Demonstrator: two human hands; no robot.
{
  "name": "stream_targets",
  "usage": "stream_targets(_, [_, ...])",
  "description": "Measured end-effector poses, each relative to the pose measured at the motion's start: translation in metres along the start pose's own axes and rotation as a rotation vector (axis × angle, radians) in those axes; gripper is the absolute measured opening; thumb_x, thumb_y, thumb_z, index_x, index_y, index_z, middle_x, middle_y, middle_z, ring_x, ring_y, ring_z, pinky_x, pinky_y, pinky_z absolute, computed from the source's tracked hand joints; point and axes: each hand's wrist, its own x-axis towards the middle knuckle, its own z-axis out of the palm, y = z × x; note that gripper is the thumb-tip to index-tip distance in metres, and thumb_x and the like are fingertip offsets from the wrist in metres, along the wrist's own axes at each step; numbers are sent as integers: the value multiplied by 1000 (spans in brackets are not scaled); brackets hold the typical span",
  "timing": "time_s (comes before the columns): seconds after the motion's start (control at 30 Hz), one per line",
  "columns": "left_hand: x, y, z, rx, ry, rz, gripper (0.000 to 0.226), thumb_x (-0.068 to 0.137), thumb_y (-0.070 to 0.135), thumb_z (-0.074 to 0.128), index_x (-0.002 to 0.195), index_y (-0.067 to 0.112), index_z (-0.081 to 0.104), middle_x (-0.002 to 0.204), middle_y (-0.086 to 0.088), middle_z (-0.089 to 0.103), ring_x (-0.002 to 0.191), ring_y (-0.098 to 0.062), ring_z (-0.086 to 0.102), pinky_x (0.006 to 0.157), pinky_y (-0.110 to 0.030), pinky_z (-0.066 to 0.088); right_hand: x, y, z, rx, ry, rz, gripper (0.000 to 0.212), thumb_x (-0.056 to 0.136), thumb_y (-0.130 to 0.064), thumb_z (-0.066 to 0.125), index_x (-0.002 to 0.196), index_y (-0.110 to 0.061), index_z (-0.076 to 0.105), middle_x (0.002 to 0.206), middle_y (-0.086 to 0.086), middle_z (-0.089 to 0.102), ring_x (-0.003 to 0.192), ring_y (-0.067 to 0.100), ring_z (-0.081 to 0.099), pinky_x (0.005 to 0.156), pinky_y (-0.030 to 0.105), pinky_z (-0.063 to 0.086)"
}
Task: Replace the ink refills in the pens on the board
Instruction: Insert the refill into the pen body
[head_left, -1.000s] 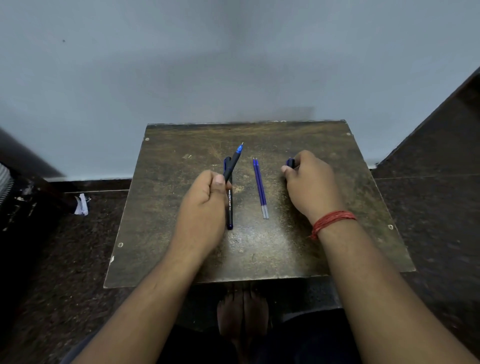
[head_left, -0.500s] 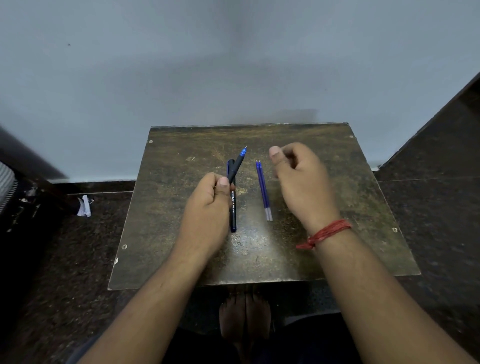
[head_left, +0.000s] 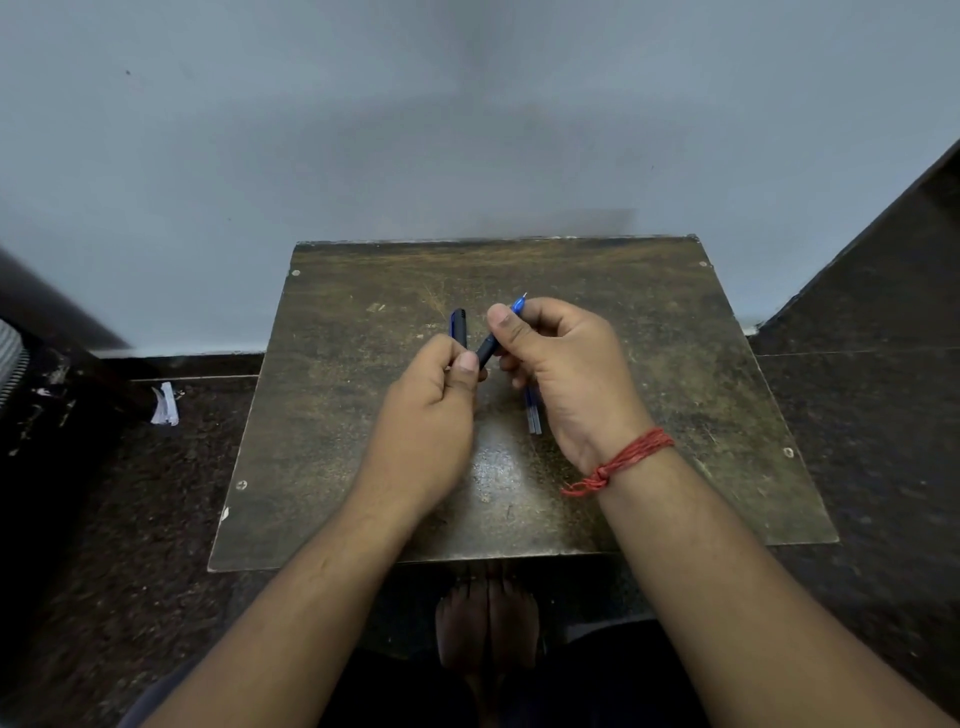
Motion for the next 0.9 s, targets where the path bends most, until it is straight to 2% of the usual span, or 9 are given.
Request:
stream_targets(0.1, [3, 0, -1, -130, -39, -45, 31, 106, 39, 44, 86, 16, 49, 55, 15, 44, 48, -4, 35, 52, -33, 30, 2, -1, -1, 45, -33, -17, 11, 90, -11, 71, 79, -10, 71, 69, 6, 64, 61, 13, 54, 54, 26, 43])
stream_targets(0.2, [6, 0, -2, -241, -101, -93, 32, 94, 47, 43, 85, 17, 49, 52, 13, 42, 43, -5, 30, 51, -29, 24, 4, -1, -3, 91, -60, -23, 13, 89, -9, 70, 77, -13, 73, 65, 0, 65, 59, 12, 54, 55, 25, 43])
stream_targets(0.3, [5, 5, -3, -354, -144, -126, 29, 105, 38, 44, 85, 20, 52, 50, 13, 37, 39, -4, 24, 46, -22, 22, 6, 0, -4, 126, -78, -44, 15, 90, -6, 68, 77, -12, 71, 64, -1, 64, 58, 12, 53, 54, 23, 41])
stream_targets(0.43, [2, 11, -5, -534, -189, -214, 33, 114, 27, 34, 89, 11, 50, 50, 10, 31, 39, -3, 18, 38, -15, 18, 8, 1, -5, 154, -139, -56, 13, 92, -5, 64, 82, -9, 71, 70, 1, 66, 63, 14, 56, 56, 22, 43])
stream_targets(0.53, [3, 7, -5, -515, -181, -212, 33, 113, 27, 36, 89, 13, 52, 50, 11, 33, 39, -1, 21, 38, -16, 19, 10, 4, -8, 123, -195, -9, 11, 95, -8, 63, 96, -6, 73, 80, 7, 70, 72, 21, 61, 61, 25, 46])
stream_targets(0.6, [5, 2, -4, -452, -138, -188, 33, 113, 32, 38, 89, 14, 54, 51, 13, 36, 39, -1, 25, 38, -18, 22, 9, 6, -9, 69, -161, -14, 12, 93, -15, 67, 103, -10, 73, 86, 2, 72, 77, 19, 64, 64, 26, 48])
stream_targets(0.7, [8, -6, -3, -267, -91, -98, 35, 101, 48, 42, 90, 19, 58, 53, 14, 41, 43, -3, 31, 45, -26, 26, 9, 7, -10, -7, -49, -41, 10, 89, -23, 72, 94, -15, 70, 75, -6, 68, 66, 9, 61, 59, 25, 48])
stream_targets(0.77, [8, -9, -1, -244, -85, -93, 36, 95, 51, 42, 90, 19, 58, 53, 14, 42, 43, -3, 32, 49, -28, 25, 9, 7, -10, -8, -15, -44, 8, 87, -20, 75, 86, -16, 68, 66, -7, 64, 58, 7, 56, 56, 25, 47])
stream_targets(0.9, [9, -13, 0, -235, -87, -89, 36, 95, 52, 42, 89, 21, 58, 52, 14, 43, 43, -4, 32, 51, -30, 24, 10, 6, -10, 67, -43, -17, 5, 88, -10, 73, 87, -13, 70, 69, -4, 67, 61, 9, 59, 56, 24, 49])
